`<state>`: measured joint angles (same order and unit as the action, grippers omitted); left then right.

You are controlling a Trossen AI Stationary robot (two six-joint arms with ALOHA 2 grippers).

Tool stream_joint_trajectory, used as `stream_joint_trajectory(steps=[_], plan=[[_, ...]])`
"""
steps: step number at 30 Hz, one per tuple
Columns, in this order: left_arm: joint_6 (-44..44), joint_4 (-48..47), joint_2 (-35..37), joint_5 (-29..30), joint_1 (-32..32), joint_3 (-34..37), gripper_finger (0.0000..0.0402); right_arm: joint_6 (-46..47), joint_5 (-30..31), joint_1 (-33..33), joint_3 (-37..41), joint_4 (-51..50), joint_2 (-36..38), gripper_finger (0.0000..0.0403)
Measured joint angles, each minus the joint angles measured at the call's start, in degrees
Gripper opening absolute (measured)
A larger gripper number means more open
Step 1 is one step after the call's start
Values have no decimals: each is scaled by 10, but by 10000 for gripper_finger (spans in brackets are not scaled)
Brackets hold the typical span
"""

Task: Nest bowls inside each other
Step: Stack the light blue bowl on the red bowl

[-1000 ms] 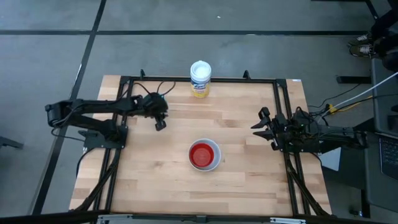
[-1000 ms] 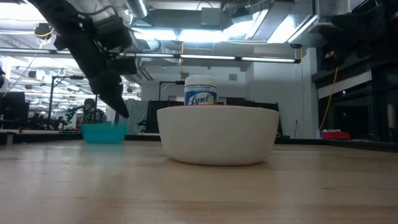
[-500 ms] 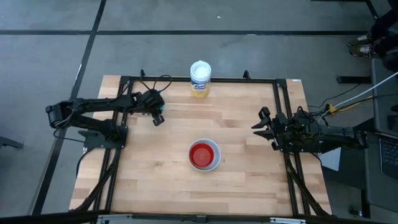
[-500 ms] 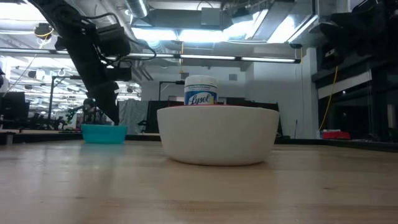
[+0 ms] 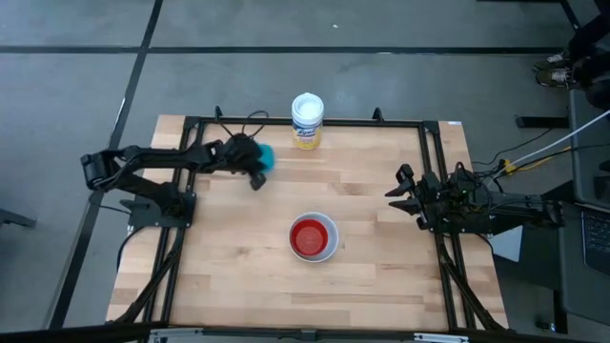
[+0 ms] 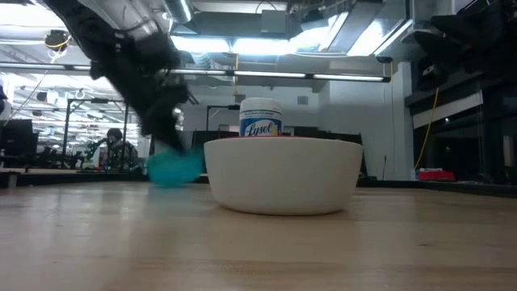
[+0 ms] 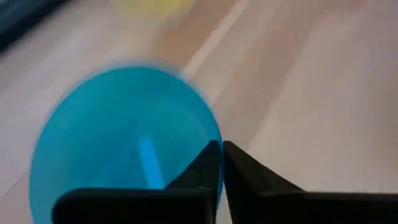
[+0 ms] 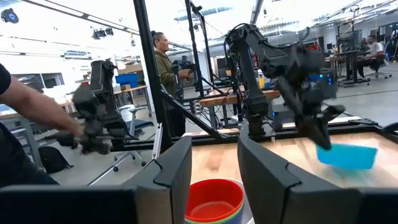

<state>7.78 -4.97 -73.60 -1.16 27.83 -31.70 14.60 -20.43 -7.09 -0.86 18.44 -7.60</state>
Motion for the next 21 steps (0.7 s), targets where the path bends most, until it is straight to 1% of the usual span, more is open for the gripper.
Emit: stream_joint_trajectory(steps=[2, 4, 5, 6, 9, 13, 15, 17, 21], plan=[[40, 85, 13, -35, -19, -1, 5, 6, 0, 0, 0, 0, 0, 127], [77, 145, 29, -48, -53, -5, 5, 15, -2, 0, 0, 0, 0, 122], [85, 144, 35, -46, -79, -14, 5, 16, -5, 0, 0, 1, 0, 119], [89, 127, 37, -31, -109, -26, 4, 18, -8, 0, 0, 5, 0, 116], [100, 59, 29, 30, -210, -68, 4, 27, -17, 0, 0, 25, 0, 109], [157, 48, -12, 112, -329, -117, 3, 34, -18, 0, 0, 37, 0, 101], [180, 49, -44, 137, -375, -145, 3, 46, -9, 0, 0, 40, 0, 99], [190, 49, -77, 150, -412, -179, 3, 60, -2, 0, 0, 47, 0, 97], [172, 43, -139, 165, -462, -251, 3, 77, 0, 0, -1, 59, 0, 97]])
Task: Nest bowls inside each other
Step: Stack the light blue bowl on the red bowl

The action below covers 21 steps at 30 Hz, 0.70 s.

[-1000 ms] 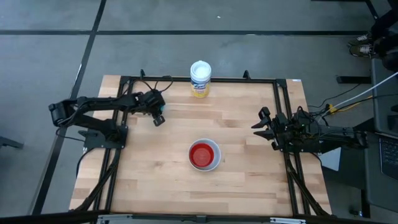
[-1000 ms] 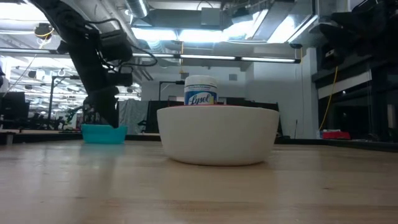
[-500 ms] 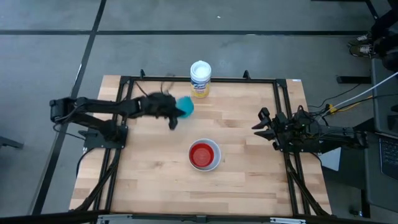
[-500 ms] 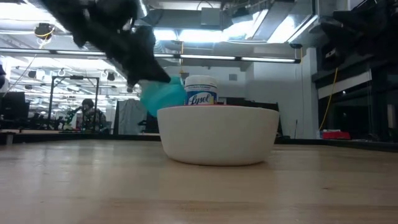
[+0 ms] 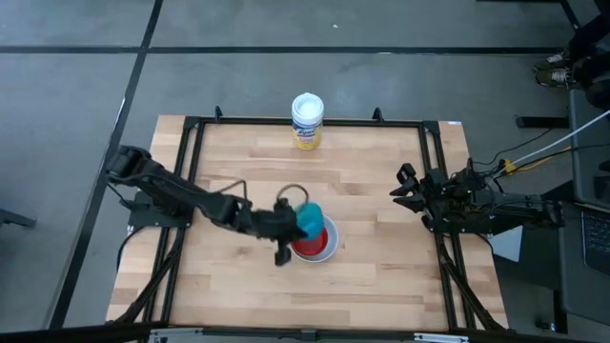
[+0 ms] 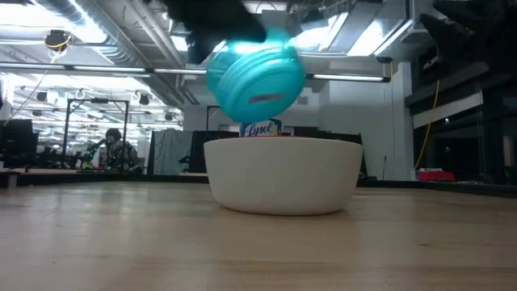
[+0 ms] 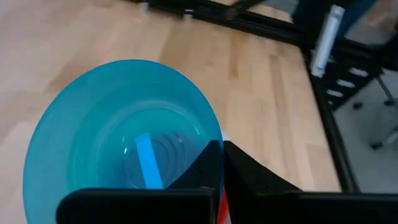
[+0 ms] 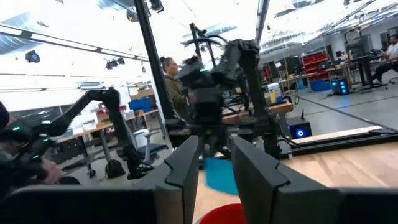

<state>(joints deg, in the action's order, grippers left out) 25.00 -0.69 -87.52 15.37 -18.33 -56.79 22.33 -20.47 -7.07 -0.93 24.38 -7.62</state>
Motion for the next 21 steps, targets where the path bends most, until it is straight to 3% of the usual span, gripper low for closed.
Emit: stream_joint_trajectory(steps=[10, 21], plan=[[-9, -26, -64, 41, -83, -28, 2, -1, 33, 0, 0, -2, 0, 110], [-83, -24, -72, 43, -47, -28, 2, -1, 31, 0, 0, -2, 0, 98]])
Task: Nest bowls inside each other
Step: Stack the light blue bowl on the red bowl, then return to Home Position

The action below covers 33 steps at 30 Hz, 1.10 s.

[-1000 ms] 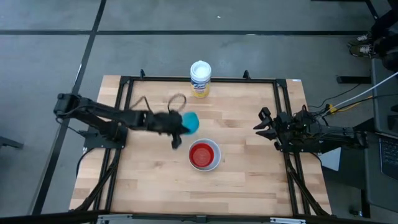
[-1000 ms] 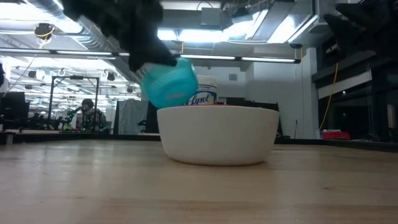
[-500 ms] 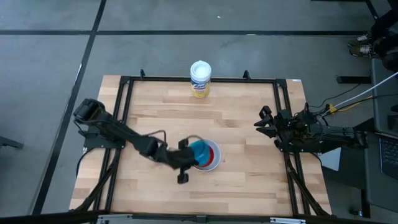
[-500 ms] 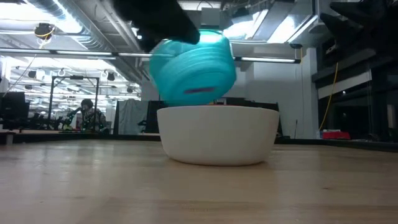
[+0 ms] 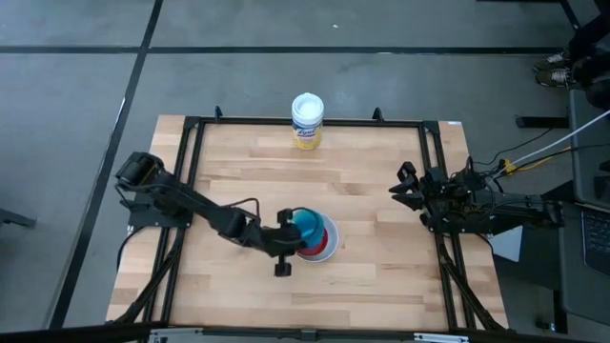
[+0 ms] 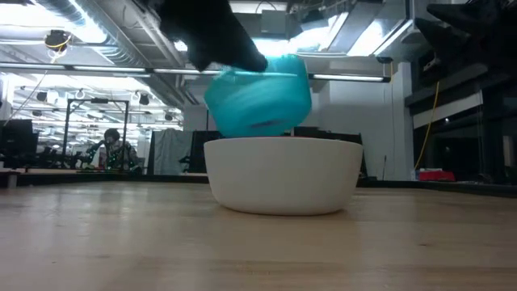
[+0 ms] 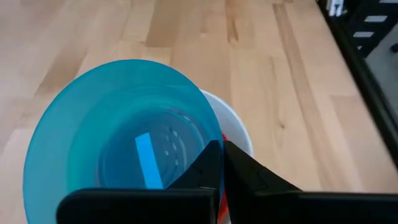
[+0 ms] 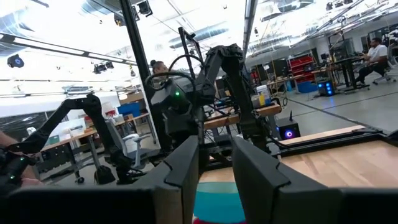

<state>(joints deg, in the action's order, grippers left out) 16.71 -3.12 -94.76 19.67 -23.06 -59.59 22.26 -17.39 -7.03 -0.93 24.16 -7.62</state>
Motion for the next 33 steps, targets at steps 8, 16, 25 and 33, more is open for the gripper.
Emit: stream_joint_trajectory(steps=[8, 16, 25, 33], plan=[[4, 70, -60, -58, 22, 0, 2, -2, -2, 0, 0, -9, 0, 108], [12, 55, -77, -60, 22, 0, 8, 0, -17, 0, 0, -11, 0, 106], [27, -50, -78, -53, 26, 0, 73, 0, -26, 0, 0, -11, 0, 101], [-31, 24, -37, -51, 20, 0, 102, 28, -32, 0, 0, -11, 0, 111]])
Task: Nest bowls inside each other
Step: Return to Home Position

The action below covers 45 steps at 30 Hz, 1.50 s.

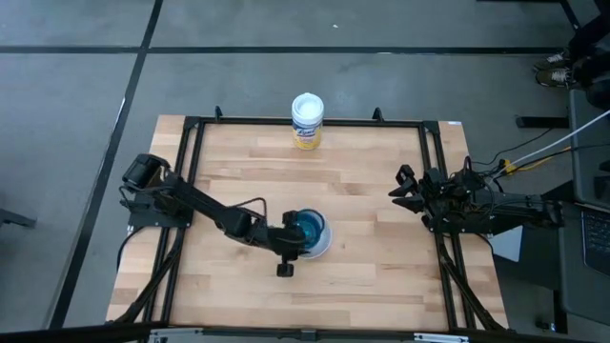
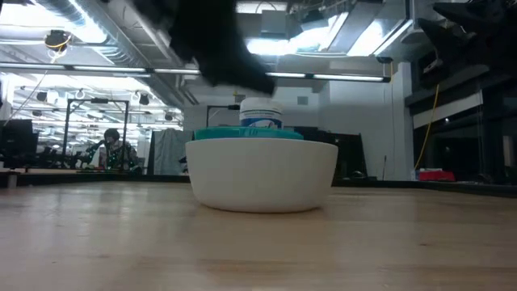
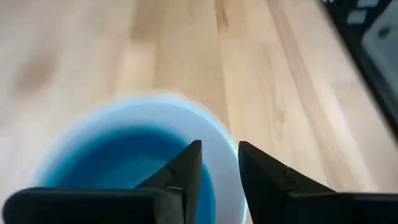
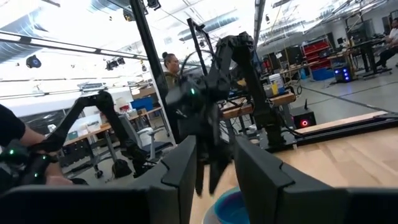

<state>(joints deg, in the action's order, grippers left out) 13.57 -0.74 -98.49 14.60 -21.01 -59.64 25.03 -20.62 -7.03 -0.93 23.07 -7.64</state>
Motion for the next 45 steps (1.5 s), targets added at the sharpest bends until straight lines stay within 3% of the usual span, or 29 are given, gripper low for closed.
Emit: stream_joint_trajectory(steps=[4, 7, 9, 11, 14, 18, 22, 26, 29, 33, 40, 45], plan=[[-25, 2, 44, 67, -12, 0, 103, -3, -2, 4, 0, 0, 0, 110], [-42, 4, 84, 158, -28, 4, 101, -27, -1, 12, 0, 0, 0, 108], [-44, 39, 119, 209, -31, 35, 97, -44, 0, 16, 0, -1, 0, 108], [-39, 90, 168, 212, -25, 97, 91, -49, -10, 18, 0, -4, 0, 109], [-29, 219, 273, 158, -4, 225, 80, -48, -47, 18, 0, 3, 2, 110], [-18, 341, 424, 23, 57, 377, 60, -49, -73, 15, -1, -1, 12, 106], [-12, 333, 535, -108, 164, 450, 45, -71, -69, -14, -2, -50, 24, 101], [-39, 303, 604, -237, 288, 481, 39, -122, -53, -51, -35, -170, 30, 102], [-66, 283, 641, -294, 358, 498, 38, -151, -53, -71, -60, -208, 34, 108], [-104, 264, 688, -258, 369, 530, 37, -156, -42, -82, -62, -242, 46, 116], [-161, 178, 756, -92, 293, 567, 22, -182, 18, -82, -51, -293, 73, 124], [-178, 169, 781, -46, 250, 587, 14, -210, 48, -82, -50, -295, 77, 131]])
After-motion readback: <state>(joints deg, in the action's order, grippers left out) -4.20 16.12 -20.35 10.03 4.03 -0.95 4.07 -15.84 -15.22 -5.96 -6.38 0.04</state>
